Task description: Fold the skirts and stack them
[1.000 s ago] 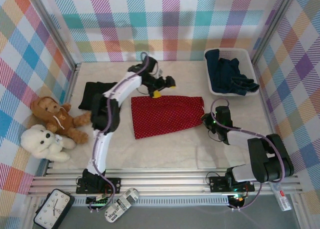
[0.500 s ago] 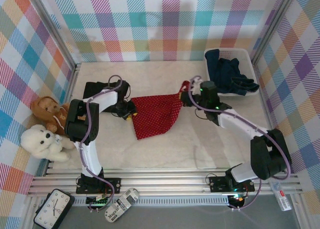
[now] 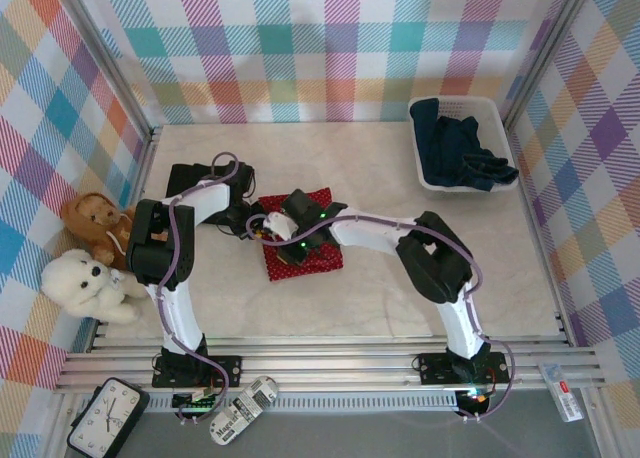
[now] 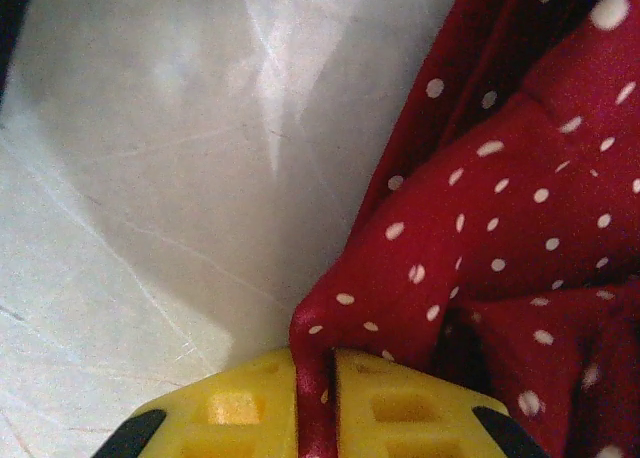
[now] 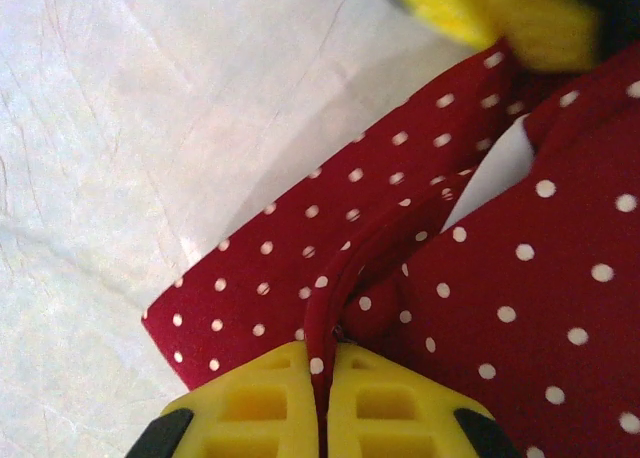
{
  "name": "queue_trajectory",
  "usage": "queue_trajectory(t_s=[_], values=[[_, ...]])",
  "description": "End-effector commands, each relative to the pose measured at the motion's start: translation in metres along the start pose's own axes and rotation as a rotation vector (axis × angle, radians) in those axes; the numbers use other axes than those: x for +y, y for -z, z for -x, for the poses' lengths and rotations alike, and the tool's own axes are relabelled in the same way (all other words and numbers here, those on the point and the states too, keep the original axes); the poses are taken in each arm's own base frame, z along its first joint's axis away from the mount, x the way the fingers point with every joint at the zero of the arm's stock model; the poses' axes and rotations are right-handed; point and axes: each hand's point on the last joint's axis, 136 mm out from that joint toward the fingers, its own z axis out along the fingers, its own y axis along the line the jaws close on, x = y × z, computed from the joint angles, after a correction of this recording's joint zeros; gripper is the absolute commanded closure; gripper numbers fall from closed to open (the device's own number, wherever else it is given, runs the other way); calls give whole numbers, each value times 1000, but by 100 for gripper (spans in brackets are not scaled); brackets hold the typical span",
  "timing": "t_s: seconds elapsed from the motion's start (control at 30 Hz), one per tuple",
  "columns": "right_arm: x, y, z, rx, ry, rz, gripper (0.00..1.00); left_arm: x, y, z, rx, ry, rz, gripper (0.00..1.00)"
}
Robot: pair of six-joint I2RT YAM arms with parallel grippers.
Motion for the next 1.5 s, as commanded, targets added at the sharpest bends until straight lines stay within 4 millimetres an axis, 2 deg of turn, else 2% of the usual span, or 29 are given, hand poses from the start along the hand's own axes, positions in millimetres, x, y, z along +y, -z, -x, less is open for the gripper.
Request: queue_trajectory(t_s=[0.0, 0.1, 0.17, 0.23, 0.37, 0.47, 0.5, 0.57, 0.6, 0.7, 0.77, 0.83, 0.87, 0.93, 1.0, 1.07, 1.13, 1.2, 1.3, 1.4, 1.47], values=[[9, 20, 17, -21, 53, 17, 100, 19, -19, -9, 55, 9, 37, 84], [15, 34, 31, -79, 74, 10, 100, 20, -18, -8, 57, 13, 32, 84], [18, 39, 34, -94, 115, 4, 100, 19, -17, -6, 53, 14, 25, 84], [19, 29, 25, -55, 137, 14, 100, 18, -14, -4, 50, 14, 21, 83], [21, -6, 2, 4, 95, 66, 100, 12, -6, 1, 42, 1, 9, 81], [26, -17, -9, 53, 85, 112, 98, 6, 11, 8, 16, -16, -1, 78], [30, -13, -9, 60, 93, 124, 93, 4, 18, 10, 2, -25, -3, 76], [35, 2, -4, 51, 114, 133, 73, -2, 39, 18, -46, -48, -4, 73], [36, 11, 0, 35, 119, 132, 68, -3, 48, 20, -63, -58, 5, 72], [35, 54, 24, -72, 86, 132, 52, 0, 76, 26, -134, -83, 55, 69], [13, 76, 34, -146, 10, 91, 46, 3, 88, 26, -165, -91, 75, 68], [-28, 88, 33, -186, -95, -23, 46, 0, 93, 21, -165, -90, 53, 68], [-55, 91, 28, -190, -171, -87, 51, -6, 92, 15, -151, -89, 21, 68], [-101, 92, 16, -160, -315, -162, 69, -26, 87, 3, -115, -88, -71, 69], [-125, 86, 9, -109, -379, -157, 81, -45, 81, -12, -82, -84, -150, 70], [-137, 76, 12, -69, -355, -152, 89, -65, 75, -29, -51, -73, -229, 71], [-142, 66, 19, -39, -301, -129, 90, -83, 65, -46, -11, -85, -289, 71], [-149, 52, 20, 4, -303, -110, 91, -81, 48, -56, 17, -73, -276, 71], [-160, 33, 7, 87, -406, -128, 92, -54, 18, -62, 61, -45, -181, 73], [-162, 25, -25, 178, -506, -165, 92, -16, 1, -58, 42, -79, -4, 73], [-152, 26, -56, 261, -578, -150, 92, -5, -2, -54, 40, -145, 63, 72]])
